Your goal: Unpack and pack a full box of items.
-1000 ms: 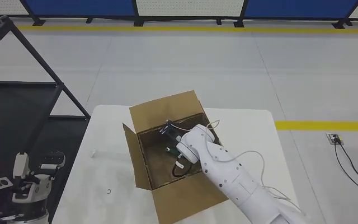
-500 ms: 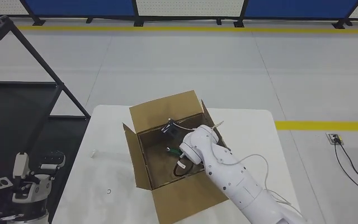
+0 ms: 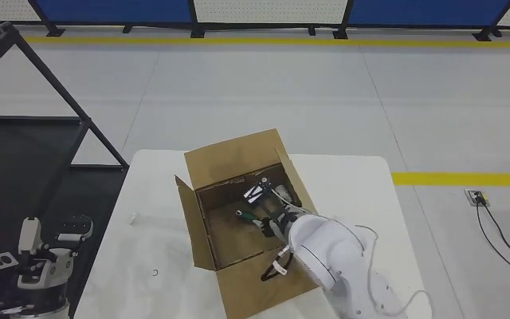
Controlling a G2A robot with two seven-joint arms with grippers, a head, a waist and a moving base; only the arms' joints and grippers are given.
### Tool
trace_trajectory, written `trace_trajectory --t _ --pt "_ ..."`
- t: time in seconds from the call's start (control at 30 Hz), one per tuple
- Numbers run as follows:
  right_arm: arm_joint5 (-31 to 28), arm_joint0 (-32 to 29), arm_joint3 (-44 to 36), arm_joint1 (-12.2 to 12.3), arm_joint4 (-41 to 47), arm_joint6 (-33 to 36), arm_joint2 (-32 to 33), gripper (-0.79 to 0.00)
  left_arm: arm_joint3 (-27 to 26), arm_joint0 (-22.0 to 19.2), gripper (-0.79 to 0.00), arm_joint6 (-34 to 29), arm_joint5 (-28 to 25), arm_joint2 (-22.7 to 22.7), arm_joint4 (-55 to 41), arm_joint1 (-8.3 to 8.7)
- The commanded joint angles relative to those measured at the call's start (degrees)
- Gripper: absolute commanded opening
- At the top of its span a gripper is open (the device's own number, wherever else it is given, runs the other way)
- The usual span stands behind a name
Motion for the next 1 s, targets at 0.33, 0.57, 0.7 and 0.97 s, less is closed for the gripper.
trace_trajectory --t 0.33,0.57,0.7,0.97 --pt "-0.53 -17.62 -23.43 1.97 0.80 -9.97 9.41 0.000 0.00 0.00 0.000 0.00 0.00 0.00 0.00 0.00" --pt "0.63 -18.77 -20.34 2.50 15.65 -12.85 22.08 0.000 0.00 0.00 0.000 0.00 0.00 0.00 0.00 0.00" --pt "-0.40 -14.56 -11.58 3.03 23.05 -10.62 27.72 0.000 0.00 0.00 0.000 0.00 0.00 0.00 0.00 0.00" --pt "3.56 -8.45 2.05 3.83 34.01 -10.38 35.99 0.000 0.00 0.00 0.000 0.00 0.00 0.00 0.00 0.00"
